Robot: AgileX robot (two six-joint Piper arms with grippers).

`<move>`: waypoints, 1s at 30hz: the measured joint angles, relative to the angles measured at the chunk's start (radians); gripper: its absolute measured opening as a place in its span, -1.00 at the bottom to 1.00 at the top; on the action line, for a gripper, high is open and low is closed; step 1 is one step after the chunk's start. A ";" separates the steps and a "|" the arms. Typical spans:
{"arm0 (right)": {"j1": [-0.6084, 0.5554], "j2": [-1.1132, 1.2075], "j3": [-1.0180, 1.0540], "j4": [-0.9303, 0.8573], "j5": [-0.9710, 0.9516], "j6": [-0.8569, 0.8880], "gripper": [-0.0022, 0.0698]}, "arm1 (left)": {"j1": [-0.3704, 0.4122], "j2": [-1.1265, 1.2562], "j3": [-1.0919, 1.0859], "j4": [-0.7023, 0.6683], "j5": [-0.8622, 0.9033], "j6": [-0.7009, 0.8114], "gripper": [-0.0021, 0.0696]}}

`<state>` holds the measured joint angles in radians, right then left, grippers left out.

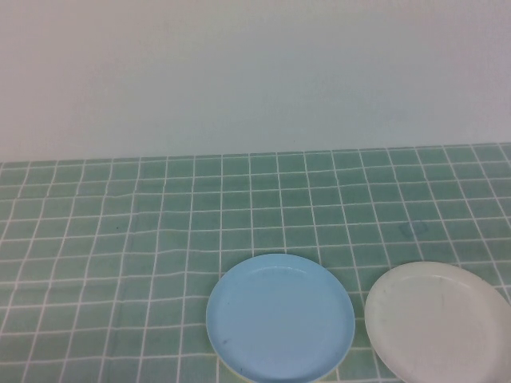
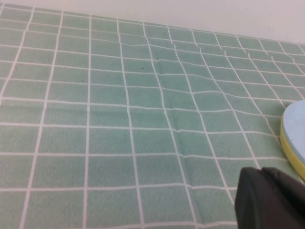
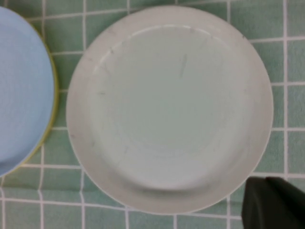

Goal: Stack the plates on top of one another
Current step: Pick up the white plate

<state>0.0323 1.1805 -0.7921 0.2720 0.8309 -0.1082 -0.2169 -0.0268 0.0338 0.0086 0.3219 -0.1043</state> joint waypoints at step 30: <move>0.000 0.468 -0.009 -0.070 -0.217 0.032 -0.27 | 0.000 0.000 0.000 0.000 0.000 0.000 -0.94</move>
<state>0.0323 1.6489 -0.8012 0.2015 0.6140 -0.0757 -0.2169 -0.0268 0.0338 0.0086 0.3219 -0.1043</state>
